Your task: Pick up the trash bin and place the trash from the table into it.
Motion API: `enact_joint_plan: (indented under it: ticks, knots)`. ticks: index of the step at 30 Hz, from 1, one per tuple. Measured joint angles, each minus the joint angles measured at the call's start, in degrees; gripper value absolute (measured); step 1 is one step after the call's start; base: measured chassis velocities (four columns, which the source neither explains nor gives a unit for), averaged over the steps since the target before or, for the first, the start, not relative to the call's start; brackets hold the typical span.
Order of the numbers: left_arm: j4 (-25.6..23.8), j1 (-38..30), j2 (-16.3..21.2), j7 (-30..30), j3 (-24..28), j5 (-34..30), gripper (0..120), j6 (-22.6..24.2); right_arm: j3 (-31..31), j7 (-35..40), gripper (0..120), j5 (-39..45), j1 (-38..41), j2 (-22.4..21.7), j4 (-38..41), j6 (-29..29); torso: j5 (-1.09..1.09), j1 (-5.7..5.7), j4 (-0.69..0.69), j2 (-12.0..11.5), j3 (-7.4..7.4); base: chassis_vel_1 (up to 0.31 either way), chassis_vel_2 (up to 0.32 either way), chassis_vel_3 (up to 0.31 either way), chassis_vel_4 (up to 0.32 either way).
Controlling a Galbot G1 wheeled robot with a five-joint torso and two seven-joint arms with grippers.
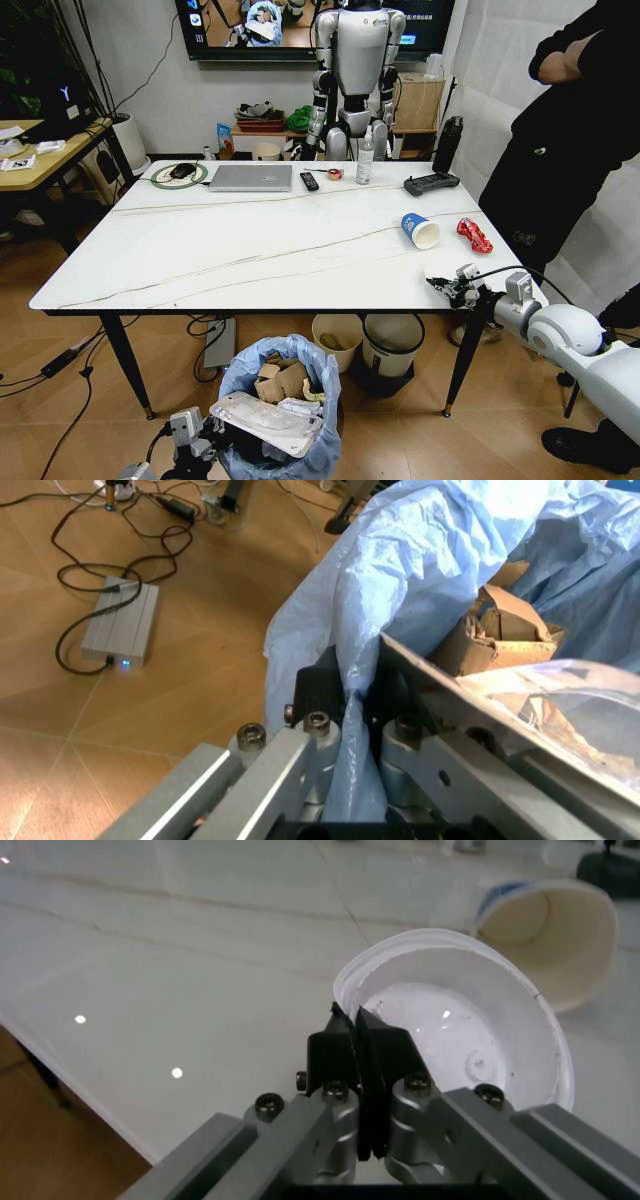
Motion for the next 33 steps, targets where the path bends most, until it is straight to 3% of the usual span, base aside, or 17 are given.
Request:
enact_joint_plan:
  ticks: [8, 13, 20, 33]
  knots:
    - [-0.1, 0.2, 0.0, 0.0, 0.2, 0.2, 0, 0.0, 4.3, -7.3, 0, 8.9, -2.4, -0.8, 10.2, 5.6, -0.04, -0.01, 0.00, 0.0, -0.01, 0.000, 0.000, 0.000, 0.000]
    - [-0.6, 0.6, -0.1, 0.1, -0.3, 0.2, 0, 0.0, -4.3, -16.9, 0, 10.2, -2.6, 0.3, 16.7, 13.6, 0.00, 0.00, 0.01, 0.0, -0.01, 0.000, 0.000, 0.000, 0.000]
    - [-1.8, 1.3, -0.3, 0.1, -1.2, 0.3, 0, 0.0, -16.0, -23.9, 0, 7.5, -3.8, 2.1, 17.8, 18.6, 0.00, -0.01, 0.00, 0.0, -0.01, 0.000, 0.000, 0.000, 0.000]
    - [-1.2, 0.8, -0.8, 0.0, -0.9, 0.3, 0, 0.3, -24.6, -27.3, 0, 5.9, -0.8, 5.3, 13.3, 21.3, -0.01, -0.02, 0.00, 0.0, -0.01, 0.000, 0.000, 0.000, 0.000]
